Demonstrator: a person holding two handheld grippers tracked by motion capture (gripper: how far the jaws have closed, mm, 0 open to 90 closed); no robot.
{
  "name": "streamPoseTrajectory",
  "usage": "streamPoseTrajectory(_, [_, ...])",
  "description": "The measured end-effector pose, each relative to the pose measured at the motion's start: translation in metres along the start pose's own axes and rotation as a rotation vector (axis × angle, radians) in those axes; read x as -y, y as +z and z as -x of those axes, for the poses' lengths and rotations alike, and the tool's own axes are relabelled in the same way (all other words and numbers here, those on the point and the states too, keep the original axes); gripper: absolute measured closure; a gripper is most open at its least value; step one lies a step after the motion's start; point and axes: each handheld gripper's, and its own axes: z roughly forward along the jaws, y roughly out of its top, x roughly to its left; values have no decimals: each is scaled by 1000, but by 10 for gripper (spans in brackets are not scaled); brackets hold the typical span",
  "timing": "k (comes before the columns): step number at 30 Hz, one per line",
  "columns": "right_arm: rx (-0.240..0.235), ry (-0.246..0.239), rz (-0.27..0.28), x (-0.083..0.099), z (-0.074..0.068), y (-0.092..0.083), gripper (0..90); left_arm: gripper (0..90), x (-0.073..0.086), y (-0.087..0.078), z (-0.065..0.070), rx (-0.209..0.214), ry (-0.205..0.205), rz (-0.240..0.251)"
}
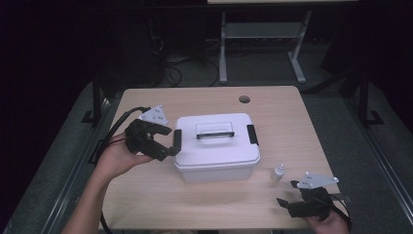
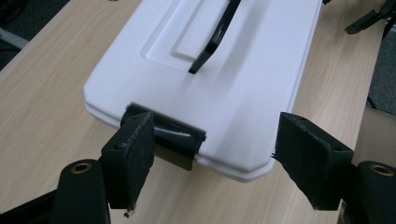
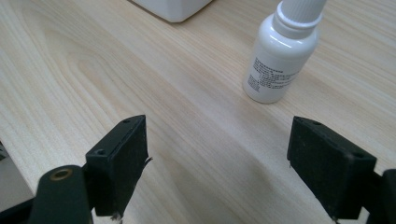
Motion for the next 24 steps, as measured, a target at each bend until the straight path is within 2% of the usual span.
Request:
streamPoseTrajectory(12, [-4, 3, 6, -1, 1, 0, 196, 296, -25, 18, -4, 23, 31, -25])
streamPoseTrajectory(24, [-3, 20, 16, 2, 4, -3, 196, 337, -53, 45, -6, 68, 88, -69])
